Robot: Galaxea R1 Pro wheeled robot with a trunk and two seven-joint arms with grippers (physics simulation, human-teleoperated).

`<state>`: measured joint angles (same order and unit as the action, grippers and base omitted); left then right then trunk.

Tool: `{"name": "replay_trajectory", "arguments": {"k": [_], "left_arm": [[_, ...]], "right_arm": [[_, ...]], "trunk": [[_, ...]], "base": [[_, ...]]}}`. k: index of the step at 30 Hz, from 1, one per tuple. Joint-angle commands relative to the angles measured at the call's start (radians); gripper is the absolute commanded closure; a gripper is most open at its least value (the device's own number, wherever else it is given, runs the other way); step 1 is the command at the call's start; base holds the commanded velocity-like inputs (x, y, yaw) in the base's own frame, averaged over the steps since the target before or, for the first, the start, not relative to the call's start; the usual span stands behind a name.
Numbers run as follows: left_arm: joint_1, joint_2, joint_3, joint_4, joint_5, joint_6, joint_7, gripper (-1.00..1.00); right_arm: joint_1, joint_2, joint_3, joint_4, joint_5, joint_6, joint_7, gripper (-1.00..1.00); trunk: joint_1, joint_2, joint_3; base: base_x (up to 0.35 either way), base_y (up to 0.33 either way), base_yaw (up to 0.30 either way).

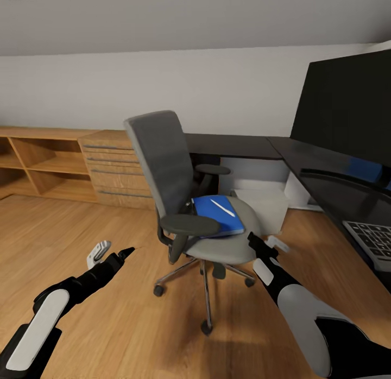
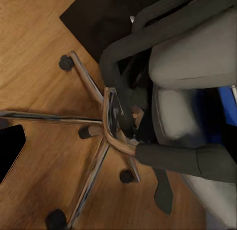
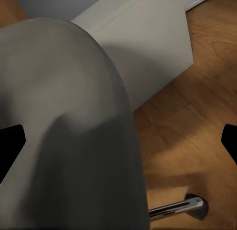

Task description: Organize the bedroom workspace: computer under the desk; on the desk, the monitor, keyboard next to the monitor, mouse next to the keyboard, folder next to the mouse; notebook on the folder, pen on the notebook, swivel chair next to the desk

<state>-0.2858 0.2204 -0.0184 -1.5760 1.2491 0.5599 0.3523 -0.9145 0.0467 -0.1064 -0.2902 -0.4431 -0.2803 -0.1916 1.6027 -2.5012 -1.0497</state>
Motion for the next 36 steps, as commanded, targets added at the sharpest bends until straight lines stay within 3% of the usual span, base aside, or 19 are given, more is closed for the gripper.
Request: {"name": "replay_trajectory", "arguments": {"k": [1,9,22,36], "left_arm": [[-0.001,0.001,-0.001,-0.001,0.010,0.000,0.010,-1.00],[-0.001,0.000,-0.001,0.000,0.010,0.000,0.010,-1.00],[-0.001,0.000,-0.001,0.005,0.010,0.000,0.010,-1.00],[-0.001,0.000,-0.001,0.005,0.010,0.000,0.010,-1.00]], "right_arm": [[0.000,0.001,-0.001,0.018,-0.013,-0.004,0.001,-1.00],[0.000,-0.002,-0.002,0.015,-0.011,-0.004,0.001,-1.00],[0.000,-0.003,-0.003,0.012,-0.011,-0.004,0.001,-1.00],[0.000,-0.003,-0.002,0.015,-0.006,-0.004,0.000,-1.00]], "trunk": [[0.000,0.000,-0.001],[0.000,0.000,-0.001],[0.000,0.000,-0.001],[0.000,0.000,-0.001]], "base": [[0.000,0.000,0.209],[0.000,0.000,0.061],[0.000,0.000,-0.205],[0.010,0.000,-0.016]]}}
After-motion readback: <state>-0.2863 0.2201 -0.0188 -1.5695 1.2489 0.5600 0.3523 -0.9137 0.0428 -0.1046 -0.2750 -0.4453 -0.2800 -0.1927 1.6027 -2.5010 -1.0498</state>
